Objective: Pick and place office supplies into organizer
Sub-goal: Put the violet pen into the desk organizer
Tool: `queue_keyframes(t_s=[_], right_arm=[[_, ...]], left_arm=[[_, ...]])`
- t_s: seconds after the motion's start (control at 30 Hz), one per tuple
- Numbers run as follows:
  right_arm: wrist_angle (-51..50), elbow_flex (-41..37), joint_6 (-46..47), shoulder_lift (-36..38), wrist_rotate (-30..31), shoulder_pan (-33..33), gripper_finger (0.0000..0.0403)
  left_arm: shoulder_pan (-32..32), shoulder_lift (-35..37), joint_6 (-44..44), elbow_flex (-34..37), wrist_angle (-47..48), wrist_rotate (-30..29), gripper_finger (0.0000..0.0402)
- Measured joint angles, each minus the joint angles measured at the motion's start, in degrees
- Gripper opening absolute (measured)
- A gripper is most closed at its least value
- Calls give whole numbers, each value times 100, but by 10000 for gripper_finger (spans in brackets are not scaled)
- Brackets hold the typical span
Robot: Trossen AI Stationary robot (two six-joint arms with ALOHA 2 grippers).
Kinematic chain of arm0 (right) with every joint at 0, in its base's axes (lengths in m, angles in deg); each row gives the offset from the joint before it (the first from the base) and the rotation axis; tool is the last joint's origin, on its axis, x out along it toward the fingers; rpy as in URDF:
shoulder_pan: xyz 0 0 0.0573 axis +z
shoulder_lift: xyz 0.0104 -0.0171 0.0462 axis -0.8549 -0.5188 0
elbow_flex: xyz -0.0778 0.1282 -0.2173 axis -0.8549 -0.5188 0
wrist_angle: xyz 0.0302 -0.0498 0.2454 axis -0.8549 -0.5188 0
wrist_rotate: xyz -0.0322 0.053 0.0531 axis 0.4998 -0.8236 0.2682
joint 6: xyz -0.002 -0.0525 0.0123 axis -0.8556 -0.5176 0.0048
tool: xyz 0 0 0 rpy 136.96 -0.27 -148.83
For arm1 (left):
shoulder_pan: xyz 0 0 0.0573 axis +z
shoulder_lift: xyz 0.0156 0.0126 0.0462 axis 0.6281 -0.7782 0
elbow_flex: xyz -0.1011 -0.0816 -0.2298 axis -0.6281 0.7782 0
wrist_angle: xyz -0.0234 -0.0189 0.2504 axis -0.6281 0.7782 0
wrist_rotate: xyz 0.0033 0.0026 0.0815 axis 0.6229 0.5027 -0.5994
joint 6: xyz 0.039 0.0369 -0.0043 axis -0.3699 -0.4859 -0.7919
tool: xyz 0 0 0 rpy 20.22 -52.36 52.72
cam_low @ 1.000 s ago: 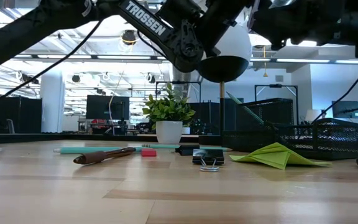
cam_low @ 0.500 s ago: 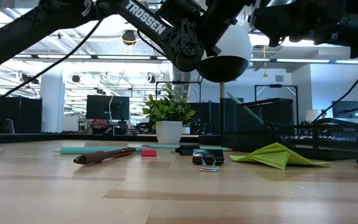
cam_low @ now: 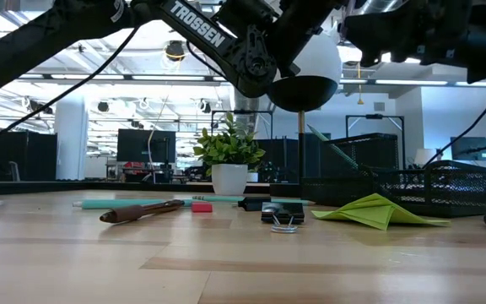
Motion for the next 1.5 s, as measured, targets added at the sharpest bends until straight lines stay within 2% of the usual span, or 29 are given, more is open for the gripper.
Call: queue_keyframes(t_s=[0.63, 0.8, 0.97, 1.33, 1.43, 1.5], right_arm=[[-34, 0, 46, 0, -281, 1, 69], [-91, 0, -23, 0, -381, 3, 46], [-82, 0, -426, 2, -356, -9, 4], [-40, 0, 215, 2, -347, -10, 0], [-48, 0, 321, 2, -330, -10, 10], [-86, 0, 297, 5, -111, -4, 24]], left_arm=[[-76, 0, -2, -2, 9, 83, 42], [-78, 0, 265, -2, -7, 73, 43], [-136, 0, 844, -2, -72, -22, 44], [-144, 0, 976, -2, -101, -9, 45], [-144, 0, 1016, -2, -105, 5, 45], [-144, 0, 1016, -2, -105, 28, 45]])
